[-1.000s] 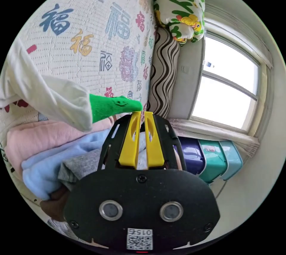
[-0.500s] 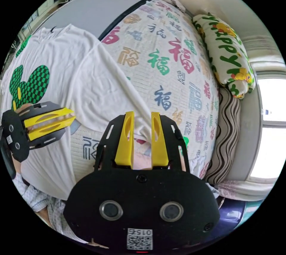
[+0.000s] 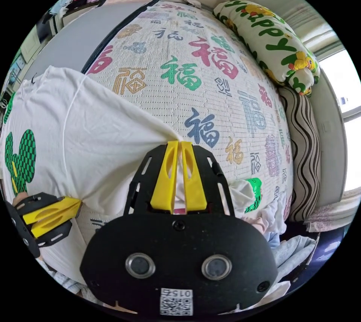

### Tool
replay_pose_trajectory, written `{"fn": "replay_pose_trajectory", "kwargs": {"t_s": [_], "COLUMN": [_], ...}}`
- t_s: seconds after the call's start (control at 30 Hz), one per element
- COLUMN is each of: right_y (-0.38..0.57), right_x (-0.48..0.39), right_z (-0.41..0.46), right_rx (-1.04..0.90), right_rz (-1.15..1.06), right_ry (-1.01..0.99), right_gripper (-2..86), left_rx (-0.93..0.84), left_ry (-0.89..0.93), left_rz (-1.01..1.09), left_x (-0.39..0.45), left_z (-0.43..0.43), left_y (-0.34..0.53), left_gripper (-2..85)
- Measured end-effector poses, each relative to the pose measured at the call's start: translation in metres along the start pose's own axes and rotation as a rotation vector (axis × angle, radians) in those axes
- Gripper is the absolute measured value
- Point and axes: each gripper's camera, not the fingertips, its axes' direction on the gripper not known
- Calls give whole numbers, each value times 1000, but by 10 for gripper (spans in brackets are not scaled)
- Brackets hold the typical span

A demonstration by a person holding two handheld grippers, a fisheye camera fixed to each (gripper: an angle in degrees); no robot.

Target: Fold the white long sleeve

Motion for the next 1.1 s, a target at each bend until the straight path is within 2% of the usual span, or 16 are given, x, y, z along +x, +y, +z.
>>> {"fn": "replay_pose_trajectory", "kwargs": {"t_s": [0.07, 0.2, 0.3, 0.37, 0.47, 0.63, 0.7, 0.77, 0.87, 0.93, 1.0, 1.03, 1.1], "right_y": [3, 19, 39, 59, 90, 140, 155, 168, 170, 165, 160, 158, 154], "right_x": [-13, -24, -31, -48, -87, -184, -228, -287, -353, -388, -416, -432, -450], "right_z": [11, -10, -44, -77, -113, -145, -150, -153, -153, -153, -153, -155, -158], "right_rx": [-55, 10, 90, 170, 281, 387, 378, 381, 380, 341, 309, 309, 322], "right_rz": [-18, -22, -25, -82, -194, -477, -591, -732, -828, -870, -910, -923, -930], "right_ry": [28, 67, 55, 31, -42, -266, -313, -339, -341, -369, -395, -404, -406], "right_gripper": [42, 74, 80, 73, 65, 61, 61, 61, 60, 60, 61, 62, 62], "left_rx": [-10, 40, 171, 327, 383, 361, 324, 226, 145, 105, 56, 33, 105], "left_ry": [3, 89, 45, 22, -24, -200, -314, -399, -263, -279, -287, -220, -134], "left_rz": [1, -79, -155, -239, -276, -371, -487, -709, -888, -957, -968, -953, -911], "left_x": [-1, -23, -38, -47, -59, -93, -116, -157, -198, -213, -225, -233, -237], "left_z": [2, -14, -56, -102, -157, -230, -239, -228, -191, -171, -155, -145, -148], "left_y": [3, 18, 38, 62, 100, 229, 294, 378, 452, 479, 495, 504, 519], "left_gripper": [32, 65, 83, 83, 83, 80, 80, 86, 116, 123, 114, 98, 64]}}
